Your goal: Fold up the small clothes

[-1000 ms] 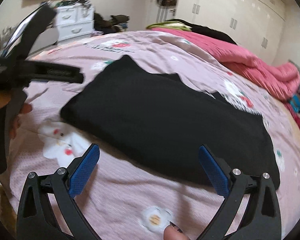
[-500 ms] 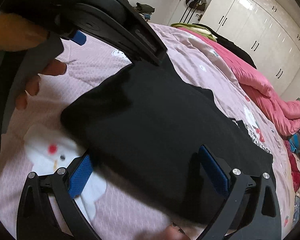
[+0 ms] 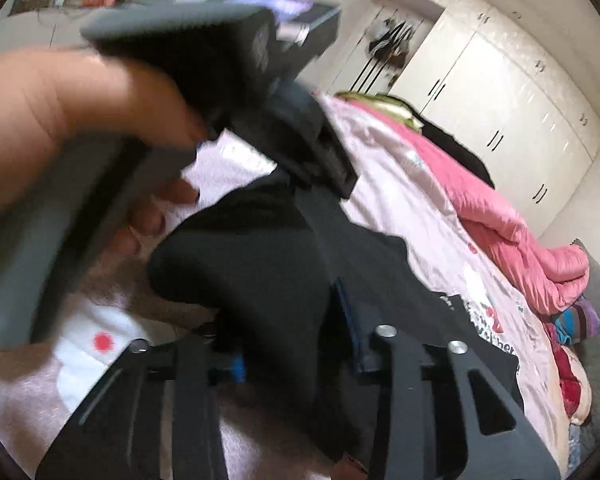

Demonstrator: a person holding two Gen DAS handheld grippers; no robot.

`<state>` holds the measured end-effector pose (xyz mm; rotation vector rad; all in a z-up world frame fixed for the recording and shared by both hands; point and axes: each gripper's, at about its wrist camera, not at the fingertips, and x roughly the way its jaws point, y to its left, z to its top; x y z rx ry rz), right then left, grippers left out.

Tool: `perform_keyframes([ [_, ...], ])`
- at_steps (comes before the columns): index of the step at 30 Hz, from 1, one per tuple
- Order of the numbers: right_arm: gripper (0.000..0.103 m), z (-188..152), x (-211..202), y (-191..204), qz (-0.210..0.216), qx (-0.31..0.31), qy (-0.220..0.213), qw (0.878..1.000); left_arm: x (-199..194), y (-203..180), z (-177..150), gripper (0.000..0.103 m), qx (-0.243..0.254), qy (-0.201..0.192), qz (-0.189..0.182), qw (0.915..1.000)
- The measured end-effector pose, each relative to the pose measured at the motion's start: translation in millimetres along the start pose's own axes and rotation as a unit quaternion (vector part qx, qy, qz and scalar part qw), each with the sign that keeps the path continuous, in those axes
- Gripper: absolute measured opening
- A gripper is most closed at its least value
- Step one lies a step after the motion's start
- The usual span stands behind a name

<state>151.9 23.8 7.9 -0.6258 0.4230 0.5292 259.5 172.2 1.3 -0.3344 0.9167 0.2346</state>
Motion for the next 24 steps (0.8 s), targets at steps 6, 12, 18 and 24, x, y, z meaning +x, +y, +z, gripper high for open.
perform_keyframes([
  [6,0.019,-7,-13,-28,0.015,0.06,-0.023,0.998,0,-12,-3,0.094,-0.006,0.002,-0.051,0.9987],
  [12,0.017,-13,-31,-41,-0.003,0.089,-0.043,0.995,-4,-29,-6,0.092,-0.016,-0.009,-0.12,0.9926],
  [18,0.012,-21,-52,-57,-0.029,0.125,-0.054,0.99,-20,-56,-11,0.032,-0.022,-0.009,-0.218,0.9756],
  [24,0.01,-34,-69,-80,-0.051,0.164,-0.067,0.983,-46,-93,-15,0.024,0.013,-0.039,-0.253,0.9667],
])
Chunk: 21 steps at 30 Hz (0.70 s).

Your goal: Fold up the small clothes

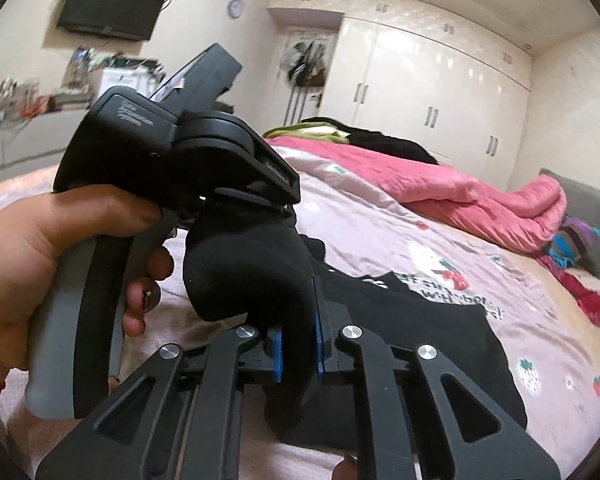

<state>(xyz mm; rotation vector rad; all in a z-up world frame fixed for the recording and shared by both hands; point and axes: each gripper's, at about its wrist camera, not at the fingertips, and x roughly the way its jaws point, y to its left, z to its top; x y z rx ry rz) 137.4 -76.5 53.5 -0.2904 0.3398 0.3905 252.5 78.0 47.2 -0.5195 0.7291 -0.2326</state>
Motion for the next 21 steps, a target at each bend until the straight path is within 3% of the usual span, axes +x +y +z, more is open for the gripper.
perform_keyframes([
  [10,0.009,-17,-16,-54,-0.038,0.084,0.001,0.996,20,-68,-6,0.024,0.072,0.012,-0.03,0.9969],
  [15,0.009,-23,-20,-82,-0.05,0.126,0.001,0.991,43,-93,-7,0.024,0.084,0.027,-0.05,0.9949],
  [21,0.009,-37,-21,-127,-0.038,0.221,0.019,0.974,78,-124,-12,0.025,0.089,0.055,-0.049,0.9934],
])
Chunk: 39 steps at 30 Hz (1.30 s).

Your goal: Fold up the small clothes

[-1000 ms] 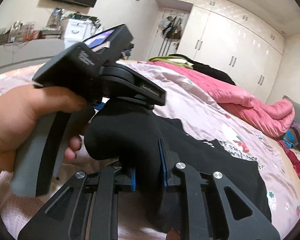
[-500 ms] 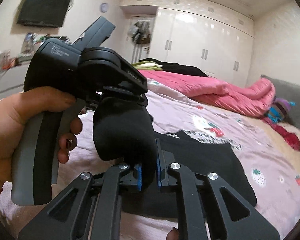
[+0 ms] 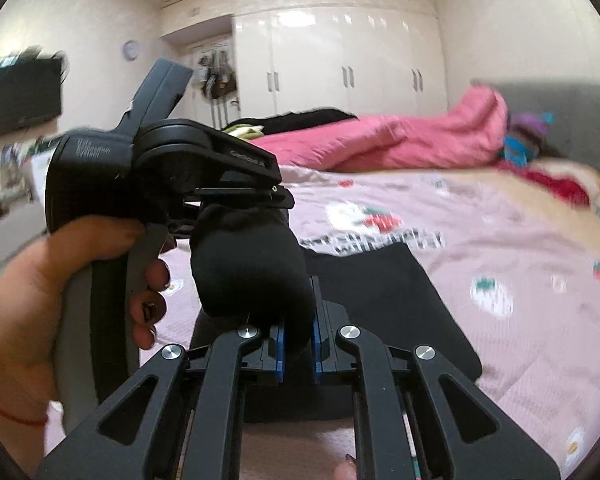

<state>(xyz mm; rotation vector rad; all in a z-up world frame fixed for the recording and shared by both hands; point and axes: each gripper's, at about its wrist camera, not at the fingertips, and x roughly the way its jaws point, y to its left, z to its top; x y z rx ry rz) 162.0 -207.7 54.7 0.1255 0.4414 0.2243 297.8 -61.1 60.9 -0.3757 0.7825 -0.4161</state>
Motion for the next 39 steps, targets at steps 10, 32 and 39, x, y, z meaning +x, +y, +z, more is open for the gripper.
perform_keyframes([
  [10,0.009,-11,20,-54,0.004,0.145,0.088,0.986,62,-23,-10,0.032,0.0,0.06,0.019,0.998],
  [32,0.04,-42,35,-128,0.142,0.379,0.171,0.898,42,-33,-15,0.083,0.004,0.042,0.009,0.9991],
  [39,0.064,-14,43,-122,0.14,0.31,0.162,0.926,3,6,-51,0.086,0.032,0.039,0.093,0.9944],
])
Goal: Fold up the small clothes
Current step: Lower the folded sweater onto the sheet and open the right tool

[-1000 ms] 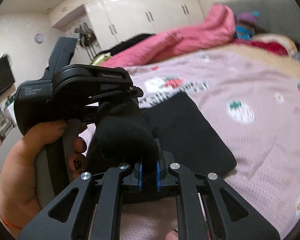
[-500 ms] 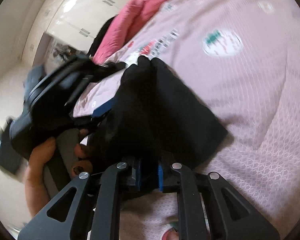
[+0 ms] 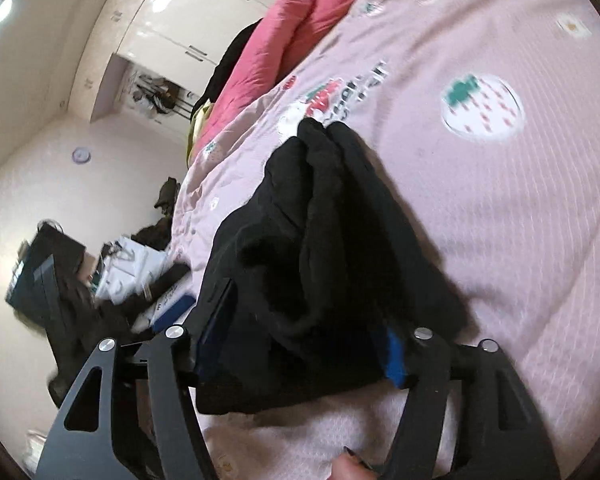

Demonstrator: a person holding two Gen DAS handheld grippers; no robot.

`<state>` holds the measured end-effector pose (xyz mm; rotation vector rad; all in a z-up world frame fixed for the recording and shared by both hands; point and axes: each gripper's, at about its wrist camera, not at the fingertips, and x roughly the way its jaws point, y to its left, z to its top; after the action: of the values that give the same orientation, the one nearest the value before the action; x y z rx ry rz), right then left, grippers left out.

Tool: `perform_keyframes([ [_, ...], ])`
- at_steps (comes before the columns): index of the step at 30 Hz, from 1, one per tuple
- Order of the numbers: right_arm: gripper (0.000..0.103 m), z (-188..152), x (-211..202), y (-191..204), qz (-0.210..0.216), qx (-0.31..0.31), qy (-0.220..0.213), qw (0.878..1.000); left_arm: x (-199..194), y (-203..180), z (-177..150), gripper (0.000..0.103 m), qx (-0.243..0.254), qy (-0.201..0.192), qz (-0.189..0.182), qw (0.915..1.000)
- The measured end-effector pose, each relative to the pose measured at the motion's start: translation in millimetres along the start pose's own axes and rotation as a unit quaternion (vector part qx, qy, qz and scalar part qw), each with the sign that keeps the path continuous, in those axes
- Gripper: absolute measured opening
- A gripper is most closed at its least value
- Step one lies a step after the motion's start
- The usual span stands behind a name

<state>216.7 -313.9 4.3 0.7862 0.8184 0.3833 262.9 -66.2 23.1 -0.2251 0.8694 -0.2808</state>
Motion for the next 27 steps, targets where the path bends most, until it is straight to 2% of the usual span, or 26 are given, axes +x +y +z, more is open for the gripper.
perform_keyframes([
  [2,0.064,10,6,0,-0.009,-0.006,0.0,1.0,0,7,-12,0.086,0.0,-0.002,0.011,0.9999],
  [7,0.064,26,23,8,-0.034,-0.049,-0.009,0.998,6,13,-21,0.086,-0.006,-0.003,0.007,1.0],
  [9,0.061,29,33,8,-0.044,-0.058,-0.005,0.997,5,14,-21,0.086,-0.005,-0.003,0.005,1.0],
  [10,0.05,30,37,9,-0.049,-0.066,-0.004,0.997,4,14,-21,0.086,-0.003,-0.002,0.005,1.0],
  [11,0.036,32,43,10,-0.054,-0.075,-0.002,0.996,3,13,-20,0.086,0.001,-0.003,0.006,1.0],
  [13,0.021,32,48,13,-0.054,-0.094,-0.003,0.994,4,12,-19,0.086,0.003,-0.002,0.005,1.0],
  [14,0.018,32,46,14,-0.054,-0.093,-0.008,0.994,4,12,-20,0.086,0.002,-0.001,0.004,1.0],
  [19,0.016,38,26,17,-0.051,-0.112,-0.044,0.991,1,4,-19,0.086,0.01,-0.003,-0.013,0.9999],
  [21,0.016,39,29,10,-0.068,-0.109,-0.042,0.991,4,1,-21,0.086,0.017,0.002,-0.019,0.9997],
  [27,0.017,35,35,-10,-0.076,-0.078,-0.032,0.994,9,-1,-23,0.086,0.018,0.014,-0.024,0.9995],
])
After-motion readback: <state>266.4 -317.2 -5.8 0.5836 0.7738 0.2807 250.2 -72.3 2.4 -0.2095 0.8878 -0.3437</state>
